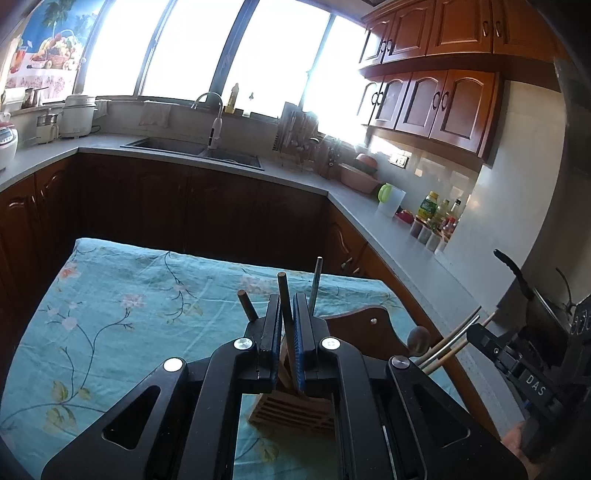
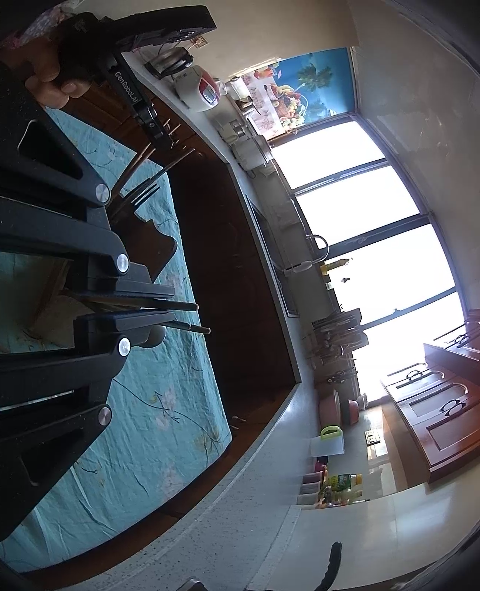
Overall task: Organize utensils
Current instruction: 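Release the chopsticks into the holder and pull both tools back, then grasp a wooden chopstick with the left tool while the right tool grasps another chopstick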
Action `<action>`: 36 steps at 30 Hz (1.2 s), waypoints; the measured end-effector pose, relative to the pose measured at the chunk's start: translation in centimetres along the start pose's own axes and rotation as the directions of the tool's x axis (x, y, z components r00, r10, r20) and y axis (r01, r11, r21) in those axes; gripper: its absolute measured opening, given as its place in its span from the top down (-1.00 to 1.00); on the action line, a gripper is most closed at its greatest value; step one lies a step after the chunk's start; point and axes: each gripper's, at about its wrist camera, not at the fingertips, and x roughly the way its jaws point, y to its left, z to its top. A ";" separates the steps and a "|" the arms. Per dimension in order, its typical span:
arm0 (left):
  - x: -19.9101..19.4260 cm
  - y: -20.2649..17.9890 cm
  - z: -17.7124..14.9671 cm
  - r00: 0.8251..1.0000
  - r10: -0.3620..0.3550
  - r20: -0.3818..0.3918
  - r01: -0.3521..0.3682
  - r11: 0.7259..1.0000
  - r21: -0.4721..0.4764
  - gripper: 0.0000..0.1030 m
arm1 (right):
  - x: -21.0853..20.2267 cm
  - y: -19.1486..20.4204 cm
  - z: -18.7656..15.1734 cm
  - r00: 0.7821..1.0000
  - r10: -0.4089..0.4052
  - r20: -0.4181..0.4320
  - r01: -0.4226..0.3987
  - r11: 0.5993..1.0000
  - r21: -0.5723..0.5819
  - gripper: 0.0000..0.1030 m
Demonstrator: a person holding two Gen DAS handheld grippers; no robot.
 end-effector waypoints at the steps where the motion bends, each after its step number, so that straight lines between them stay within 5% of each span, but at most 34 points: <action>1: -0.2 0.0 0.1 1.000 -0.004 -0.002 0.004 1.000 -0.005 0.89 | -0.1 0.0 0.0 1.000 -0.003 0.001 0.003 1.000 0.002 0.78; 4: -1.0 0.0 0.5 1.000 -0.019 0.006 0.019 1.000 -0.005 0.86 | -0.7 -0.2 0.0 1.000 -0.008 0.019 0.008 1.000 0.022 0.45; 6: -1.9 -0.1 0.7 1.000 -0.023 0.013 0.023 1.000 -0.005 0.58 | -1.4 -0.6 0.0 0.999 0.001 0.040 -0.003 0.999 0.051 -0.01; 7: -2.5 0.0 0.8 0.999 -0.035 0.018 0.035 0.999 -0.011 0.28 | -2.0 -0.9 0.1 0.998 0.004 0.058 -0.008 0.998 0.068 -0.15; 9: -3.6 0.0 0.8 0.998 -0.049 0.029 0.049 0.999 -0.020 0.07 | -3.1 -1.1 0.2 0.996 -0.001 0.085 -0.006 0.997 0.080 -0.29; 11: -4.8 -0.1 0.7 0.999 -0.020 0.047 0.021 1.000 -0.018 -0.34 | -4.3 -1.3 0.1 0.994 -0.009 0.107 -0.001 0.996 0.091 -0.70; 12: -5.5 0.0 0.5 0.998 -0.021 0.062 0.022 1.000 -0.021 -0.35 | -4.8 -1.3 0.0 0.993 -0.009 0.121 -0.003 0.995 0.096 -0.84; 22: -10.1 2.6 -3.1 0.996 0.047 0.070 -0.045 0.998 -0.037 -0.46 | -8.4 -1.9 -3.1 0.994 -0.011 0.113 -0.002 0.993 0.119 -0.88; 36: -11.7 6.7 -11.1 0.989 0.124 -0.086 -0.132 0.987 -0.097 -0.46 | -8.8 -2.5 -11.2 0.997 -0.031 -0.066 0.039 0.990 0.133 -0.88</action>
